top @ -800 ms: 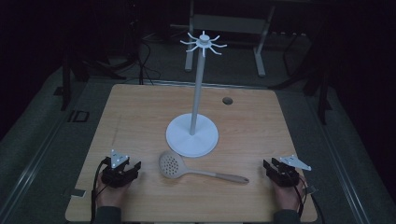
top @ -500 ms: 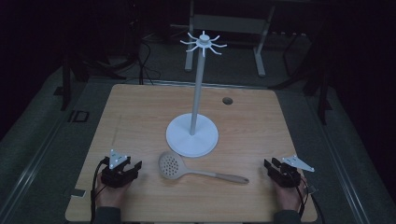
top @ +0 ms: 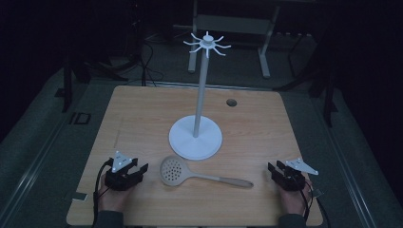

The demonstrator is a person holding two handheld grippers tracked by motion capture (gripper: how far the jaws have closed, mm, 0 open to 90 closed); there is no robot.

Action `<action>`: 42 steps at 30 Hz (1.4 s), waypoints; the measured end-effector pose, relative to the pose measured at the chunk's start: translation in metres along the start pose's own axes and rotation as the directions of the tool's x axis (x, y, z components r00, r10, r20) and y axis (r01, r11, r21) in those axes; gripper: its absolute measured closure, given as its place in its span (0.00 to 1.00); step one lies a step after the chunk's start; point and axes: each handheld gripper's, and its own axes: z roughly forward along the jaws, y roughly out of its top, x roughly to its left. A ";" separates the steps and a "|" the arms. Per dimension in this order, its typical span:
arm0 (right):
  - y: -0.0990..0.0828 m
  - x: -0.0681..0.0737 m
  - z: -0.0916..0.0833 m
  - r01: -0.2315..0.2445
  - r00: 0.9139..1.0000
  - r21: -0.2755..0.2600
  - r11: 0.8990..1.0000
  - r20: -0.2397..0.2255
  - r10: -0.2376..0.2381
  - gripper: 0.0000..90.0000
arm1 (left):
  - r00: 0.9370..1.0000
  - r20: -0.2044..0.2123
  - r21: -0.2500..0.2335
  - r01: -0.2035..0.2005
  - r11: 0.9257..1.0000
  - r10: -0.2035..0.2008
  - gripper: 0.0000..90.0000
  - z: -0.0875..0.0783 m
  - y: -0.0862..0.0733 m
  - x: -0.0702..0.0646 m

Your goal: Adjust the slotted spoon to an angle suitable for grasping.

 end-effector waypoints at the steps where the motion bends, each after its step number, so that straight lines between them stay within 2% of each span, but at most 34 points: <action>1: 0.000 0.000 0.000 0.000 1.000 0.000 1.000 0.000 0.000 0.63 | 1.000 0.000 0.000 0.000 1.000 0.000 0.57 0.000 0.000 0.000; 10: 0.000 0.001 0.000 0.014 1.000 -0.001 1.000 0.002 -0.014 0.62 | 0.999 0.048 0.004 -0.016 1.000 0.016 0.60 -0.002 0.014 -0.002; 19: 0.000 0.001 0.000 0.018 1.000 0.005 1.000 -0.001 -0.018 0.61 | 0.997 0.065 0.002 -0.032 0.999 0.032 0.60 0.001 0.026 -0.006; 25: 0.000 0.002 0.001 0.026 1.000 0.009 1.000 -0.002 -0.026 0.61 | 0.995 0.088 0.000 -0.057 0.998 0.057 0.61 0.002 0.036 -0.012; 37: 0.000 0.001 0.000 0.014 1.000 0.007 1.000 0.003 -0.014 0.61 | 0.984 0.117 -0.017 -0.130 0.991 0.131 0.61 0.007 0.060 -0.025; 42: 0.000 0.001 0.000 0.011 1.000 0.006 1.000 0.004 -0.011 0.61 | 0.978 0.129 -0.025 -0.161 0.987 0.163 0.61 0.011 0.072 -0.031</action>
